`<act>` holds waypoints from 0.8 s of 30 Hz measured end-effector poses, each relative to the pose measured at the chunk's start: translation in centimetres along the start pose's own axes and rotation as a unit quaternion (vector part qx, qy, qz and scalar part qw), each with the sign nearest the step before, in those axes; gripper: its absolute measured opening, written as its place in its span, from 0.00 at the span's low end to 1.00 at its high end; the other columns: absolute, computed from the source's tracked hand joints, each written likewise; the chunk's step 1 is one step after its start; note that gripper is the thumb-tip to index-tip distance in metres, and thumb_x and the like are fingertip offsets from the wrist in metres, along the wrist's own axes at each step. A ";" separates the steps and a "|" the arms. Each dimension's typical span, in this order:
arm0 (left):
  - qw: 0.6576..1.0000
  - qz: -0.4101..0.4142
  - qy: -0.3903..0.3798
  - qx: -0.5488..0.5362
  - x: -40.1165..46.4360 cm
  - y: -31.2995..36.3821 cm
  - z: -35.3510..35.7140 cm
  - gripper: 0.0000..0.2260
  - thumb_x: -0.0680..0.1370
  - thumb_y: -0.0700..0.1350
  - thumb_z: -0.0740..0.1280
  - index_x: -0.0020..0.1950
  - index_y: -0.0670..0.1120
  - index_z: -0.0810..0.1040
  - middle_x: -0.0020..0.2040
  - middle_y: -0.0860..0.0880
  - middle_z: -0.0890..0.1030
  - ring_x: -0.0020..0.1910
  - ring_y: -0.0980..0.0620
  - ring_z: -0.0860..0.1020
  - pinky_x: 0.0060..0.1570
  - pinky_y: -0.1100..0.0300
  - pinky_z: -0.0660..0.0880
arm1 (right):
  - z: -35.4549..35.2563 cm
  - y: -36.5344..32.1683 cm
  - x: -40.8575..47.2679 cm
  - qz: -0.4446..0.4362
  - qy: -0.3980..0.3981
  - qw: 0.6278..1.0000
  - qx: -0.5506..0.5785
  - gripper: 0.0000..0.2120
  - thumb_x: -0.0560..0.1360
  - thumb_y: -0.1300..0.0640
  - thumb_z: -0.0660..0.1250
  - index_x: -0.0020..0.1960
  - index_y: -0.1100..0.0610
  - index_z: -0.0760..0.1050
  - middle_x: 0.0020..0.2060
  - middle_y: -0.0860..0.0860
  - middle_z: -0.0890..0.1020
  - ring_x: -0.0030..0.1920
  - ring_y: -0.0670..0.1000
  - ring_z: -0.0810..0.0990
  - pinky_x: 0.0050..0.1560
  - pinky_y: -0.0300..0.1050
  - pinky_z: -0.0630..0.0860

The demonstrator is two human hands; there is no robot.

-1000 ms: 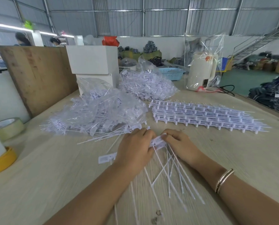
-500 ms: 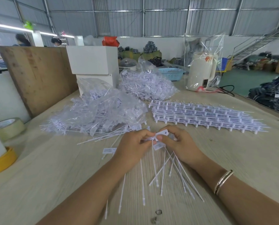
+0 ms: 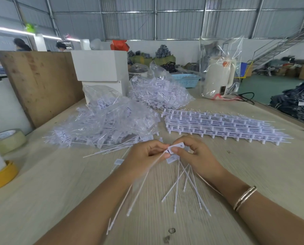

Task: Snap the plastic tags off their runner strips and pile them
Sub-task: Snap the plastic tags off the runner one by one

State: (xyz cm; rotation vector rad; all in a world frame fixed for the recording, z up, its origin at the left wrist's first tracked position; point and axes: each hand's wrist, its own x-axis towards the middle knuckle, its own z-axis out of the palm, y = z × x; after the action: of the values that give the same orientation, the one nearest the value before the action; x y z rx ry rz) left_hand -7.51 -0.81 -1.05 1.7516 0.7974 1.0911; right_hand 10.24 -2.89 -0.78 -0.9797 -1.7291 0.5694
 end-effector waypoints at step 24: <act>0.990 0.020 0.107 -0.089 0.6 1.0 0.4 0.05 0.74 0.36 0.69 0.45 0.46 0.81 0.41 0.49 0.83 0.40 0.56 0.80 0.34 0.71 0.73 | -0.8 0.2 0.4 0.141 0.070 0.925 0.345 0.05 0.72 0.56 0.65 0.39 0.52 0.78 0.36 0.58 0.85 0.39 0.53 0.84 0.37 0.41 0.79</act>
State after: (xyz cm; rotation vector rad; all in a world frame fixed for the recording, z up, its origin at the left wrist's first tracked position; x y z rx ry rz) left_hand -6.86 -0.80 0.03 1.5235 0.7711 1.3516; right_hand 10.97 -2.47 -0.44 -0.7278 -1.1212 1.1692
